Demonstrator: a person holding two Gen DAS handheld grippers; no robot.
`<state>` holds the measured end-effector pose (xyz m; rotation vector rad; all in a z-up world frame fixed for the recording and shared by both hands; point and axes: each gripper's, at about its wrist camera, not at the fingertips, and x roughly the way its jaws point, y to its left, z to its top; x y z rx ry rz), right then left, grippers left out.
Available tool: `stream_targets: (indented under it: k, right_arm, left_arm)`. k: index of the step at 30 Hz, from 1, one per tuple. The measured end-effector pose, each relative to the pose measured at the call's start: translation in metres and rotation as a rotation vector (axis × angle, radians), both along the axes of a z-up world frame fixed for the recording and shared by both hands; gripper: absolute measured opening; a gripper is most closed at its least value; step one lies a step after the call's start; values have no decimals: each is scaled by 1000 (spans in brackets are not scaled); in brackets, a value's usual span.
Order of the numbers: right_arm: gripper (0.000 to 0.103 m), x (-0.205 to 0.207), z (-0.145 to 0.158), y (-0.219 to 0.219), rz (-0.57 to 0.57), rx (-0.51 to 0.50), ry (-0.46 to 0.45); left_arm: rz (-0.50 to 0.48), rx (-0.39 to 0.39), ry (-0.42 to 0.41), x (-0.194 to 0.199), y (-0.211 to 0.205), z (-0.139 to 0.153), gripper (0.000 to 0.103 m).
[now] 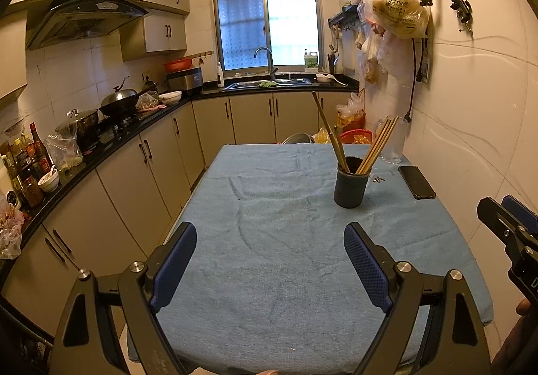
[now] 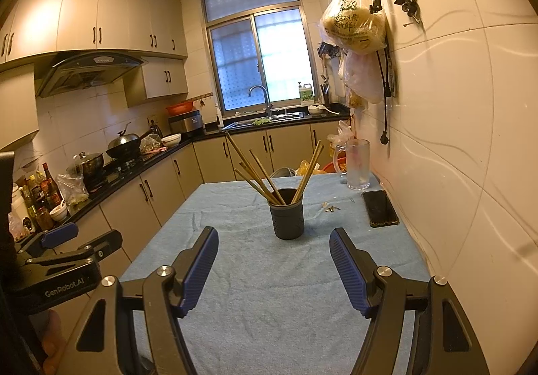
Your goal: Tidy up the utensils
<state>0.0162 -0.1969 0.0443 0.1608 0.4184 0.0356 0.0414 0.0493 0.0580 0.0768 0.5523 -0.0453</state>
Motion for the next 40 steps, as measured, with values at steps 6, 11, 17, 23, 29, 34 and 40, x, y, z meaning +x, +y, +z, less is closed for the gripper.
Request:
stream_targets:
  k: [6,11,17,23,29,34,40]
  right_arm:
    - [72,2,-1,1,0,2,6]
    - [72,5,-4,1,-1,1,12]
    - [72,9,-9,1,-1,4,22]
    - [72,13,-13,3,2,1,31]
    - [72,17,-16,5,11,-5,36]
    - [72,25,-20,6,25,-4,43]
    - [72,38,-27,3,44,-6,56]
  left_arm:
    - [6,12,6,3,-1,-2,90]
    - [11,9,13,6,1,-4,90]
    - [14,15,21,9,1,-8,90]
    - [20,20,15,10,2,-9,90]
    - [32,17,18,12,4,-12,90]
    - [43,22,24,18,4,-14,90]
    - [46,25,23,28,2,-21,90]
